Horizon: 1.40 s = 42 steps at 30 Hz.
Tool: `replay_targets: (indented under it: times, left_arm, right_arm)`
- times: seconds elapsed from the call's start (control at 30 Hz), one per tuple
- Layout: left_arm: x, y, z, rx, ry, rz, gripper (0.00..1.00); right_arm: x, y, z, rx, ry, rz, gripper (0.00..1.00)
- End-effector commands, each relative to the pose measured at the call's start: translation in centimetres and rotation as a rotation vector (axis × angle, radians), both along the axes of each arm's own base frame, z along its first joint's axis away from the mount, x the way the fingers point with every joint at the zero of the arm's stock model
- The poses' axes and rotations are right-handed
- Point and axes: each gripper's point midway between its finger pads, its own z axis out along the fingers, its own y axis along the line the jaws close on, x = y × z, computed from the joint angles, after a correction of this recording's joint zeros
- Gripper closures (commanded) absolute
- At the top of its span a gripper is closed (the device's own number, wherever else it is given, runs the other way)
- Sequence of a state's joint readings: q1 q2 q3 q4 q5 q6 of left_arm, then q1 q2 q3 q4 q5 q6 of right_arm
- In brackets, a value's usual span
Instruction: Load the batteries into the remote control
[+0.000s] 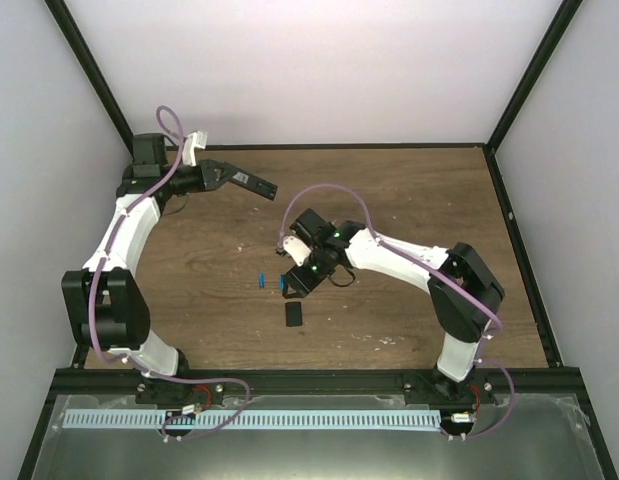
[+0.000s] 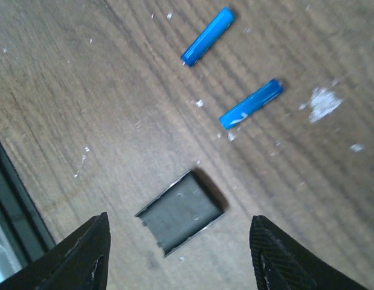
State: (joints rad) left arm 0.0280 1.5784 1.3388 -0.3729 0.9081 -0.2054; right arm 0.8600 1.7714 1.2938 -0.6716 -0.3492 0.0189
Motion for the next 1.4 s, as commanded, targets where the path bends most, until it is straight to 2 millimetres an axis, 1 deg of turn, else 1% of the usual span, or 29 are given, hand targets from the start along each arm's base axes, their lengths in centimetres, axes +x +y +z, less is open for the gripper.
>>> replay_targets:
  times: [0.0, 0.17, 0.3, 0.4, 0.53, 0.63, 0.7, 0.8, 0.87, 0.97, 1.1, 1.27, 1.37]
  left_arm:
    - [-0.8, 0.6, 1.2, -0.004, -0.024, 0.009, 1.0]
    - [-1.5, 0.7, 1.0, -0.007, -0.005, 0.024, 1.0]
    - [-2.3, 1.1, 1.3, -0.001, -0.009, 0.068, 1.0]
    - [-2.9, 1.1, 1.2, 0.003, -0.004, 0.073, 1.0]
    - [-4.2, 1.1, 1.1, 0.002, -0.006, 0.075, 1.0]
    - [-4.7, 0.9, 1.3, -0.006, -0.029, 0.065, 1.0]
    - [-4.8, 0.6, 1.6, -0.023, -0.031, 0.051, 1.0]
    - [-4.9, 0.5, 1.6, -0.025, -0.019, 0.03, 1.0]
    - [-4.9, 0.5, 1.6, -0.029, -0.023, 0.038, 1.0]
    - [-5.0, 0.5, 2.1, -0.03, -0.043, 0.043, 1.0]
    - [-5.3, 0.6, 2.2, -0.007, -0.046, 0.038, 1.0]
    - [-5.5, 0.6, 2.3, -0.015, -0.054, 0.045, 1.0]
    - [-5.5, 0.6, 2.3, -0.012, -0.054, 0.043, 1.0]
  right_arm:
    - [-1.9, 0.6, 0.2, -0.029, 0.107, -0.079, 0.44]
    - [-3.7, 0.3, -0.7, -0.085, 0.155, -0.119, 0.44]
    - [-5.1, -0.1, -1.4, -0.104, 0.177, -0.154, 0.44]
    - [-5.9, -0.6, -2.1, -0.13, 0.187, -0.18, 0.43]
    - [-5.6, -1.0, -3.3, -0.182, 0.182, -0.237, 0.43]
    - [-5.0, -0.7, -3.6, -0.188, 0.154, -0.272, 0.42]
    - [-4.9, -0.4, -3.8, -0.197, 0.156, -0.289, 0.42]
    - [-5.4, 0.7, -3.7, -0.185, 0.172, -0.295, 0.42]
    - [-5.8, 1.3, -4.2, -0.186, 0.182, -0.291, 0.42]
    - [-6.0, 1.6, -5.2, -0.217, 0.179, -0.298, 0.42]
    - [-6.3, 2.3, -5.9, -0.215, 0.186, -0.301, 0.42]
    - [-5.9, 2.4, -5.9, -0.267, 0.141, -0.305, 0.41]
    - [-5.8, 2.6, -5.6, -0.265, 0.125, -0.305, 0.41]
